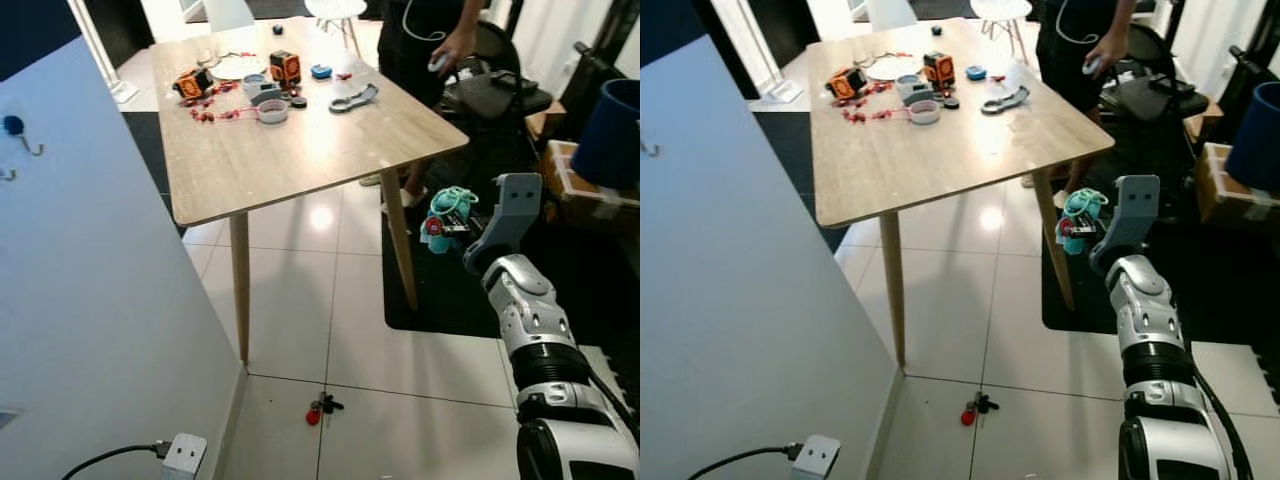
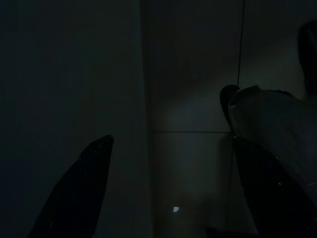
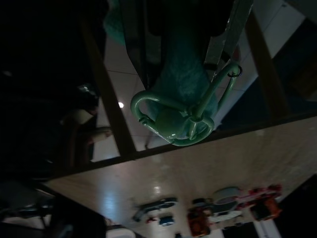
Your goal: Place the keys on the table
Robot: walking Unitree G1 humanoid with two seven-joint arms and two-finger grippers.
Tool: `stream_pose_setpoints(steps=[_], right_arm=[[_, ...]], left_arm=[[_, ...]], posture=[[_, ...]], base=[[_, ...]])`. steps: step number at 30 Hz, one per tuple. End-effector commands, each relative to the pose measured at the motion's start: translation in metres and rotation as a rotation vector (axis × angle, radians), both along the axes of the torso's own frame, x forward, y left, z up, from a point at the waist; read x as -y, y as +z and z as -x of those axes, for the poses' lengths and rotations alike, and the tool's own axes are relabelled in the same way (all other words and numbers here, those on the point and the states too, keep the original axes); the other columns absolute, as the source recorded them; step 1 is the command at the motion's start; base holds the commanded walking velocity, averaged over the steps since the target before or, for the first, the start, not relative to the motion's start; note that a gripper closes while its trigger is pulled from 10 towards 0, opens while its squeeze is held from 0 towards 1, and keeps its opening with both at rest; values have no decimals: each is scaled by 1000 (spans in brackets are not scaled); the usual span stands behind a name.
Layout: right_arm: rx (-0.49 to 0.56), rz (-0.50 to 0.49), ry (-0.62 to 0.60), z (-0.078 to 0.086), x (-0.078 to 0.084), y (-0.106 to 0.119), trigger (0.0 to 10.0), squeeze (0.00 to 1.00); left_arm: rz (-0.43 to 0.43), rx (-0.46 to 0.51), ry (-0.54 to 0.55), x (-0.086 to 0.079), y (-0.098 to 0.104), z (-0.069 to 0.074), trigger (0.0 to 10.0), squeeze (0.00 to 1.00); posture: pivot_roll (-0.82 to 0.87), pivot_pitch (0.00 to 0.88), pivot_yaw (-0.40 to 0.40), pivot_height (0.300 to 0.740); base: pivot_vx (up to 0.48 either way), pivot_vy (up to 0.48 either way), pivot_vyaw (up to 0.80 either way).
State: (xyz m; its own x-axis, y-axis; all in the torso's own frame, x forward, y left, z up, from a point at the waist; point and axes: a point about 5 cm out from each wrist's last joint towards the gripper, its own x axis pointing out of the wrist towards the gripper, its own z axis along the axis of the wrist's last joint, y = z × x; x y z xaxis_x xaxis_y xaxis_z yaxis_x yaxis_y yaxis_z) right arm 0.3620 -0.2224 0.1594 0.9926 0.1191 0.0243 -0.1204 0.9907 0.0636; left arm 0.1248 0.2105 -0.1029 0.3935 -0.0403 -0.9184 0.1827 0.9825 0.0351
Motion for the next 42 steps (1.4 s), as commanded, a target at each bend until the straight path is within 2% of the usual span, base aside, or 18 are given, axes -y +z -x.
stream_pose_setpoints(steps=[1, 22, 34, 42], right_arm=[[-6, -4, -2, 1, 1, -4, 10000, 0], [6, 7, 7, -2, -2, -1, 10000, 0], [7, 7, 9, -1, -2, -2, 10000, 0], [12, 6, 6, -2, -2, -1, 10000, 0]], left_arm=[[-18, -19, 7, -7, 0, 4, 10000, 0], [11, -20, 14, -3, -1, 4, 10000, 0], [-5, -9, -3, -3, 0, 3, 10000, 0], [37, -13, 1, 0, -1, 4, 10000, 0]], posture=[[-115, 46, 106, 740], [-112, 40, 98, 740], [-112, 43, 102, 740], [-112, 45, 105, 740]], base=[[0, -382, 0], [0, -419, 0], [0, 0, 0], [0, 0, 0]])
